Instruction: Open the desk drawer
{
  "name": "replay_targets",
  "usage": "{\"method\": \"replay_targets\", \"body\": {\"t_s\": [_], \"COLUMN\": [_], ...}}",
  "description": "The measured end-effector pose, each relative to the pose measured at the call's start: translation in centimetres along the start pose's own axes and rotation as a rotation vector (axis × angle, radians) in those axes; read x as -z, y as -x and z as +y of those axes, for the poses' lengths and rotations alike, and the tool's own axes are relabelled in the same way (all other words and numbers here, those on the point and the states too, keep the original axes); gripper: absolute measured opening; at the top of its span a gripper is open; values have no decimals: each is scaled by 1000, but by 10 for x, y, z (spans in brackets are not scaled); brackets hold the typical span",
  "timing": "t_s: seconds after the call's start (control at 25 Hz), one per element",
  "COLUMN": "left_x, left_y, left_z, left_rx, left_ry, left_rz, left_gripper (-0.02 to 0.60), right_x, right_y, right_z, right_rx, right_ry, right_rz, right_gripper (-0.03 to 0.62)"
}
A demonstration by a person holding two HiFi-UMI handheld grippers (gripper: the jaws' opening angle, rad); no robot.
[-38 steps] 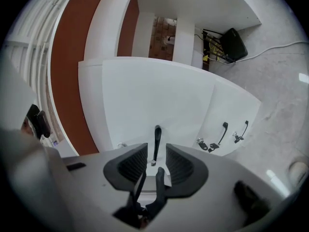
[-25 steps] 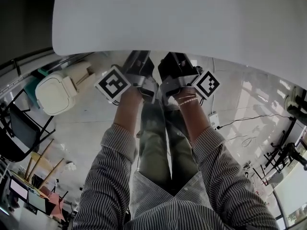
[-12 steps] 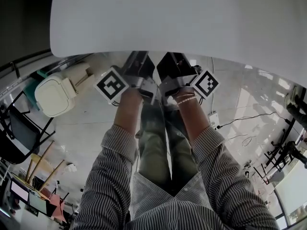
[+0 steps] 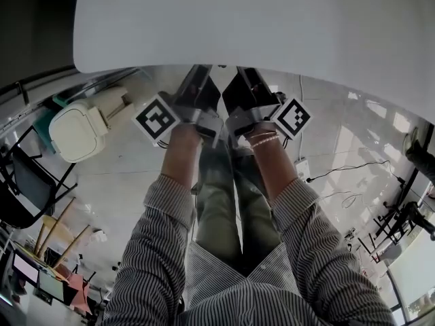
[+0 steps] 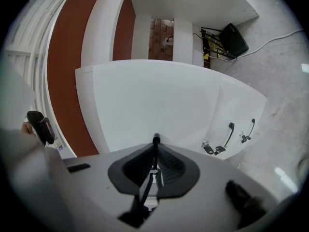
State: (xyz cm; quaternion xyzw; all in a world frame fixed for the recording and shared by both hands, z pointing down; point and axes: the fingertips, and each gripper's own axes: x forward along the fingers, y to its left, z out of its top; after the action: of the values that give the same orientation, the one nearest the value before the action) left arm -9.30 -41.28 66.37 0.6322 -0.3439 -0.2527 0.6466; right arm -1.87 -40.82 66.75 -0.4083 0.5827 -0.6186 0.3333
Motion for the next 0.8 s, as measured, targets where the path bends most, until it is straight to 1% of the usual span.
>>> {"method": "replay_targets", "body": {"t_s": [0.12,0.24,0.6,0.8], "left_x": [4,6,24,43], "left_y": [12,21,50,71], "left_z": [1,-1,3,-2], "left_rx": [-6,5,6,-2], "left_ry": [-7,-6,-6,-10], "left_rz": [10,3,-20,-37], "left_gripper": [38,38,38,38], "right_x": [8,16,35,46], "right_y": [8,14,41,68], "right_z": [1,3,-1,1], "right_rx": [-9,-20,-5,-3], "right_ry": [1,-1,-15,-26], "right_rz": [4,5,37,40], "right_gripper": [35,37,37,37]}}
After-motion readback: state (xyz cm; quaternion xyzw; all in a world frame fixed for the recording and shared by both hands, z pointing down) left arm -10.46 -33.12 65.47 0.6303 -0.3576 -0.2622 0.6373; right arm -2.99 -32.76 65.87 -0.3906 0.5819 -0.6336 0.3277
